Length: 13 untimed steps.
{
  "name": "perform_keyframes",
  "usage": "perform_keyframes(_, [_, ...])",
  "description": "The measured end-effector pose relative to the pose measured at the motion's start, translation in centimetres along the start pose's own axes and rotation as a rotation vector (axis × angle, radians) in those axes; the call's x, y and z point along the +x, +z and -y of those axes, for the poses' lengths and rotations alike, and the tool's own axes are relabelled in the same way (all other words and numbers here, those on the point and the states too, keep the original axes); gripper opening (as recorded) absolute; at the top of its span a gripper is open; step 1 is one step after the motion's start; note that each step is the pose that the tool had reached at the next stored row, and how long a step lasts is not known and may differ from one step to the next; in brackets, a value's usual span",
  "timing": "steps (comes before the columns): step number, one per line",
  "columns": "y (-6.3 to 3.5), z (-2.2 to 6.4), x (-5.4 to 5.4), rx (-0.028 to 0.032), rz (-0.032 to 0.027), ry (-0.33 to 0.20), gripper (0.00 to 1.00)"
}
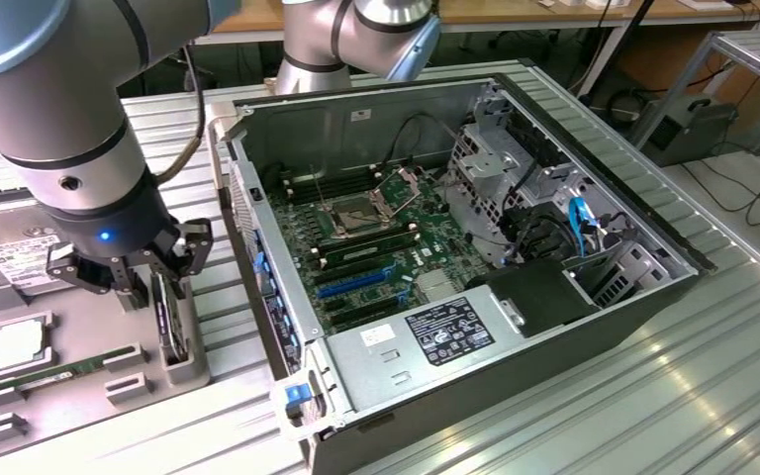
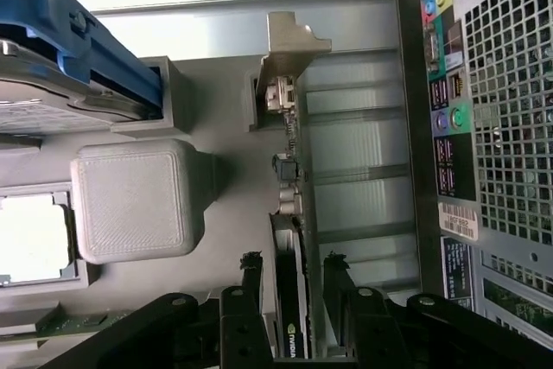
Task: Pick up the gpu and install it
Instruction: 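Pick up the gpu and move the gpu toward the slot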
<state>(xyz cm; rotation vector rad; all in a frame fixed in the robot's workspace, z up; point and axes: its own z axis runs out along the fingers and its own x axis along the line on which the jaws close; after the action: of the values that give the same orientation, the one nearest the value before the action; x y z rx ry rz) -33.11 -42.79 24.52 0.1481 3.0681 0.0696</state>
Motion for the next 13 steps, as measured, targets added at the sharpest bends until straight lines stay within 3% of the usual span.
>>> perform_keyframes(4, [0.58, 0.02, 0.05, -0.0016, -0.0001, 0.001, 0.42])
perform_keyframes(13, [0.61, 0.2, 0.02, -0.0052, -0.0005, 0.001, 0.42])
